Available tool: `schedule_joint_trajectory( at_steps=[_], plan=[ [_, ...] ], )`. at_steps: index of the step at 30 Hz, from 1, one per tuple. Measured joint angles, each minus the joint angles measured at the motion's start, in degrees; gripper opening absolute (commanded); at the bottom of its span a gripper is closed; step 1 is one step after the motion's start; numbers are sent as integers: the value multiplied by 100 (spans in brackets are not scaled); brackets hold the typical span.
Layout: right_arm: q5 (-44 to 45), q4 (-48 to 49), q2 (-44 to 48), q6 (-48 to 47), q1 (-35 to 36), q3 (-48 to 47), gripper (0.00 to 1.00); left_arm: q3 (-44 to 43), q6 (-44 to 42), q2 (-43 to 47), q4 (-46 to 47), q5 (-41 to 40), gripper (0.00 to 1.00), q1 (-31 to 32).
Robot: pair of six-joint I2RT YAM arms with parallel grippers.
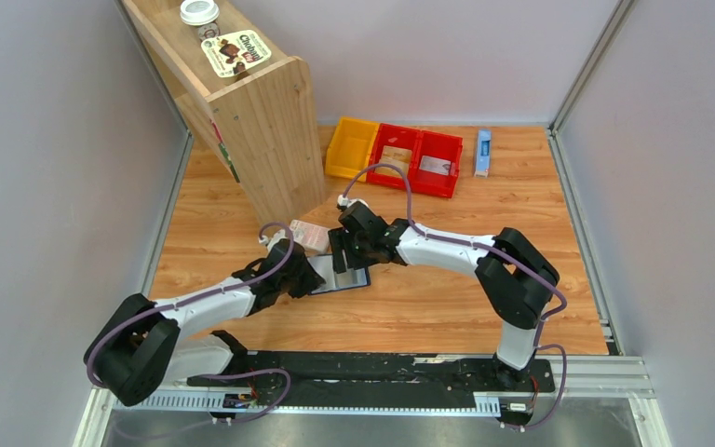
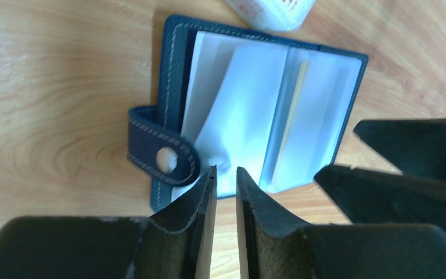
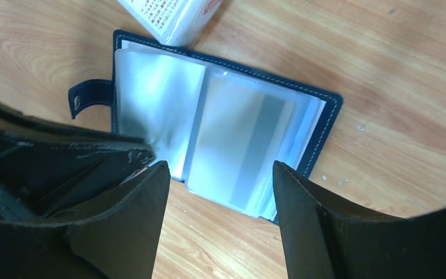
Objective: Take the credit cards out of the card holder
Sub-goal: Remove the credit card from the card holder.
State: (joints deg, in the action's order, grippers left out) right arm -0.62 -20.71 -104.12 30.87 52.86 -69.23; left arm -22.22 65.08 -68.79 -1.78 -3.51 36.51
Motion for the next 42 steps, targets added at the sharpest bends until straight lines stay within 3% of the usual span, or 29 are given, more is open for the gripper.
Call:
schedule_joint_trajectory(
  at_steps=[10,20,25,33,42],
  plan=[
    [273,-9,-323,-184,0,-186,66,-17,-236,623,-1091,-468,29,52],
    [256,-7,-428,-304,0,-273,51,-485,-503,11,-1248,-546,29,61],
    [26,-7,-428,-339,0,-306,53,-562,-584,-129,-1191,-463,27,57],
    [-376,2,-435,-345,0,-501,64,-546,-649,-94,-1185,-404,26,46],
    [-1261,398,-485,-170,0,-516,65,-153,-514,544,-1285,-210,29,52]
  ],
)
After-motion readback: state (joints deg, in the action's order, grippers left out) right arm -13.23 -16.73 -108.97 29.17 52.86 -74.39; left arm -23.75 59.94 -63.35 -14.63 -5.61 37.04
